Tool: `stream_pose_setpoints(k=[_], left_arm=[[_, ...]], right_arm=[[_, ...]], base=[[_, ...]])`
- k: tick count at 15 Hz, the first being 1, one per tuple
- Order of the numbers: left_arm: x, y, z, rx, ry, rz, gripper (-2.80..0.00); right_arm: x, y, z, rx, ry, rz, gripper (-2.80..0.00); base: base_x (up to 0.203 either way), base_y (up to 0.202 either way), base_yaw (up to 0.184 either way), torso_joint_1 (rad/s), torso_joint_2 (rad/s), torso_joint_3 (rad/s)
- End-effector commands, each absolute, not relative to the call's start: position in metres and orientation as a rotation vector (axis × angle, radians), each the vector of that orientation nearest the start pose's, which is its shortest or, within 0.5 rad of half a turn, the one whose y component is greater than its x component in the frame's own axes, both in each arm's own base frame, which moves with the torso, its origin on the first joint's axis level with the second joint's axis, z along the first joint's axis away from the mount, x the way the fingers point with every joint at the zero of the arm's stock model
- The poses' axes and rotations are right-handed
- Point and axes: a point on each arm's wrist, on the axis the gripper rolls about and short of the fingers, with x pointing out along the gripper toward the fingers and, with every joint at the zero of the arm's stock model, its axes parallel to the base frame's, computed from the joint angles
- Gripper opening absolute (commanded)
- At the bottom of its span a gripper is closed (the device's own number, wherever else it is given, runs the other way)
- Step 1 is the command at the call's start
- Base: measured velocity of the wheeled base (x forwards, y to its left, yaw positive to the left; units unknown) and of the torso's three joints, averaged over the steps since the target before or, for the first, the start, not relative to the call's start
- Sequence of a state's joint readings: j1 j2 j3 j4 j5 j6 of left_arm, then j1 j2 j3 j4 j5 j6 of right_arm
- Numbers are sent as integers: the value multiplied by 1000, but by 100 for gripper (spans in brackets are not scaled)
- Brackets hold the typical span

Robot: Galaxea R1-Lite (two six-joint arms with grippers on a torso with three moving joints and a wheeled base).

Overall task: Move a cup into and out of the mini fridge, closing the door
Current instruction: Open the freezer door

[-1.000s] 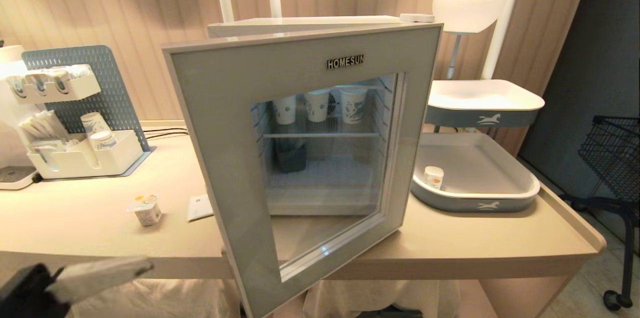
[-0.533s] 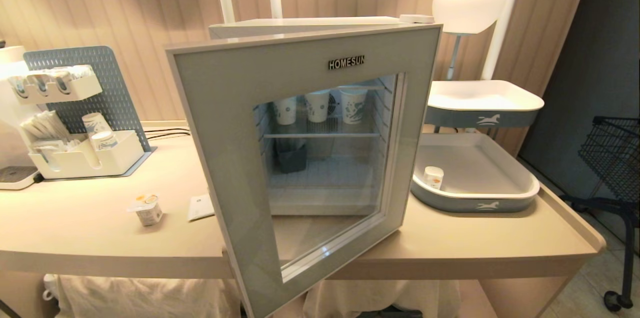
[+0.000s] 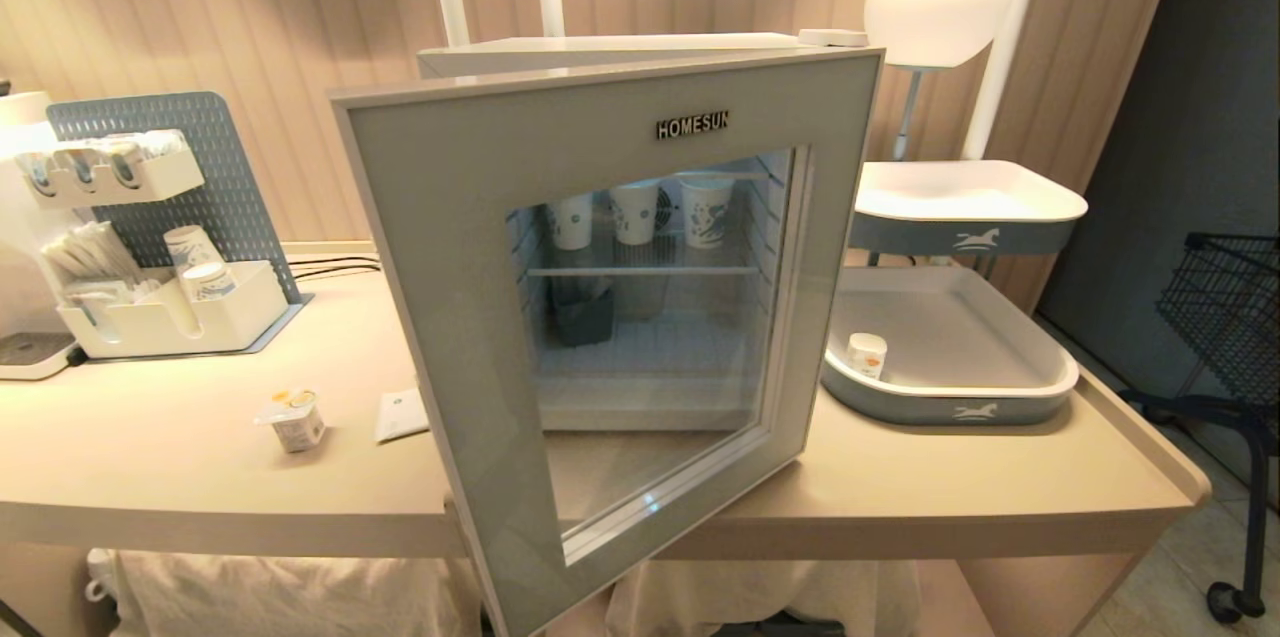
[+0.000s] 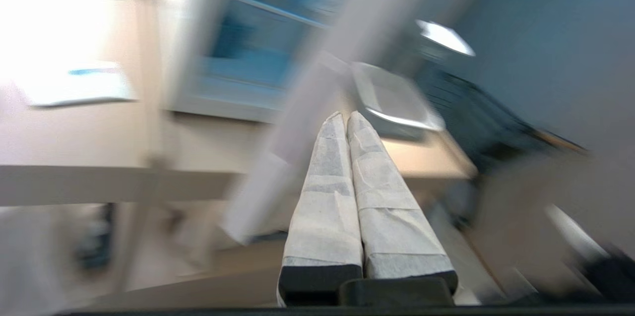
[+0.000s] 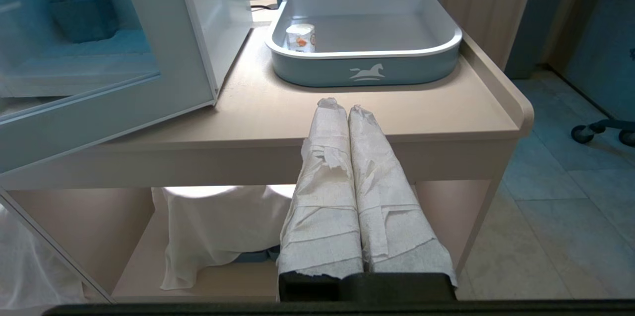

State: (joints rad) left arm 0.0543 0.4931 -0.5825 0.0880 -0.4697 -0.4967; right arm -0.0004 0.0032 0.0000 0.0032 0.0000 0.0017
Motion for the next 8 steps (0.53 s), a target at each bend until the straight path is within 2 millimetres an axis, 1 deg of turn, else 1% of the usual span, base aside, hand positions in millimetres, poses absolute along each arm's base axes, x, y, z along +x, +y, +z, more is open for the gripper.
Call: stream_pose_setpoints(k=[1, 3, 5, 7, 8], left_arm=[[85, -3, 232, -514, 241, -286, -280], [134, 0, 227, -501, 263, -261, -280], [179, -3, 212, -498, 317, -275, -280], [220, -13, 195, -489, 342, -337, -280], [237, -19, 187, -486, 340, -393, -280]], right_arm=[[-23, 0, 75, 2, 7, -1, -280], [-23, 0, 75, 2, 6, -1, -280], [-22, 0, 75, 1, 7, -1, -280], [-22, 0, 75, 2, 8, -1, -280], [-22, 0, 75, 2, 8, 0, -280]], base=[[0, 0, 0, 0, 0, 0], [0, 0, 0, 0, 0, 0], [0, 0, 0, 0, 0, 0], [0, 0, 0, 0, 0, 0], [0, 0, 0, 0, 0, 0]])
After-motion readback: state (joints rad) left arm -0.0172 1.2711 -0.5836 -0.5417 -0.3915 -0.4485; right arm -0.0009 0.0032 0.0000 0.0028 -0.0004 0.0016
